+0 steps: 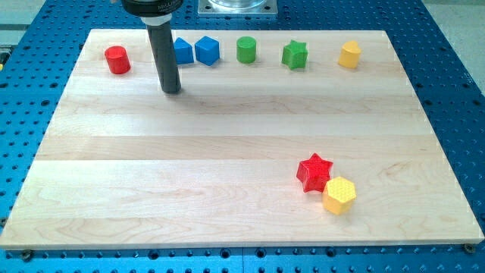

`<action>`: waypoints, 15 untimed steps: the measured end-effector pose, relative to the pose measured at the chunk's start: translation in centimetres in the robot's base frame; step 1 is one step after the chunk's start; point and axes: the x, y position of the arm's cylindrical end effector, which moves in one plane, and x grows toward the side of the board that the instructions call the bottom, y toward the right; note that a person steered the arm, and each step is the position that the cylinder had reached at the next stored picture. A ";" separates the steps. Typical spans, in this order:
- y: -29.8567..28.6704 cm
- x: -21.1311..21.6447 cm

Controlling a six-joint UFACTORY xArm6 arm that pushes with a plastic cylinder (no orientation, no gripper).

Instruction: Adjust the red blocks in a horizontal line

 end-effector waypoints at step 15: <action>-0.2 9.6</action>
